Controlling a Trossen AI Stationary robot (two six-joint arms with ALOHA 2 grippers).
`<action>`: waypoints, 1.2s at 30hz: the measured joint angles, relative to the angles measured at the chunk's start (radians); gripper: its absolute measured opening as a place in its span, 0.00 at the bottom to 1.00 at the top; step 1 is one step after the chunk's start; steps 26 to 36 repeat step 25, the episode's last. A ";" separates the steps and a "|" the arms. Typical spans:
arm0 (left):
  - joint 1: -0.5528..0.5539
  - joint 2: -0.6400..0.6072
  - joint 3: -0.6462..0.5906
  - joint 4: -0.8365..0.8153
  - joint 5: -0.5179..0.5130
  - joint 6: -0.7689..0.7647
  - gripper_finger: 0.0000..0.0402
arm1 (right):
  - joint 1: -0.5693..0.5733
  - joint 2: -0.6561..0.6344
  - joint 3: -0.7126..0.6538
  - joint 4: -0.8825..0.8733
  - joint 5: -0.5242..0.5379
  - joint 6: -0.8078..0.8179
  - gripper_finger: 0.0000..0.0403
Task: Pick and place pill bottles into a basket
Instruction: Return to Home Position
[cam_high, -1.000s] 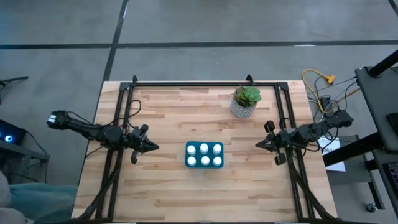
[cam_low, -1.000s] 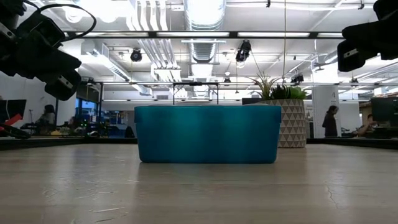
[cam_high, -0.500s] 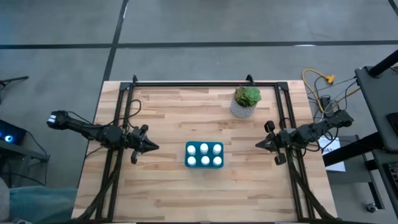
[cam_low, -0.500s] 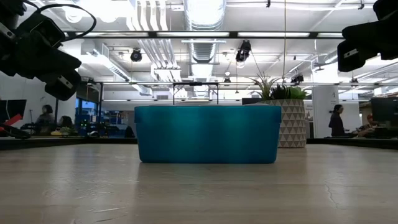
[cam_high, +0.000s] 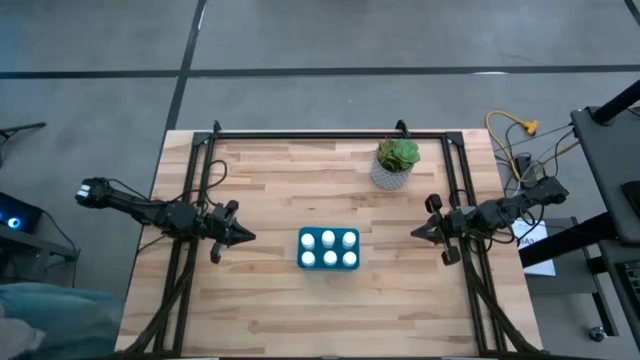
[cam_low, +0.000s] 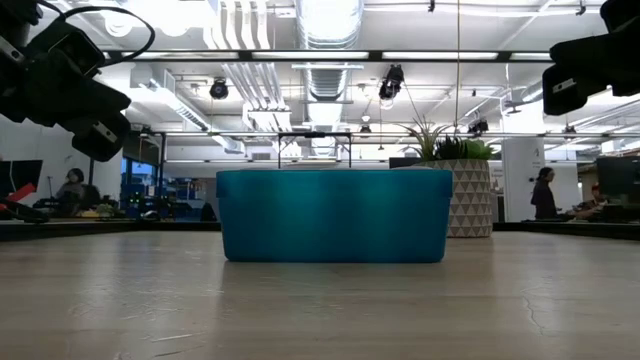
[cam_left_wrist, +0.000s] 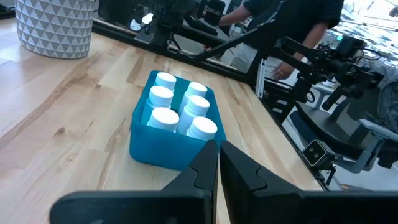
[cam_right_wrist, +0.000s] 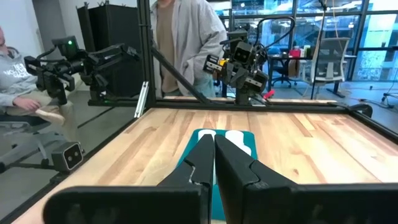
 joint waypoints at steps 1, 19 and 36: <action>0.000 0.000 0.000 0.000 0.000 0.000 0.00 | 0.000 0.000 0.000 0.000 0.000 -0.005 0.02; 0.000 0.000 0.000 0.000 0.000 0.000 0.00 | 0.000 0.000 0.000 0.000 0.000 0.003 0.02; 0.000 0.000 0.000 0.000 0.000 0.000 0.00 | 0.000 0.000 0.000 0.000 0.000 0.001 0.02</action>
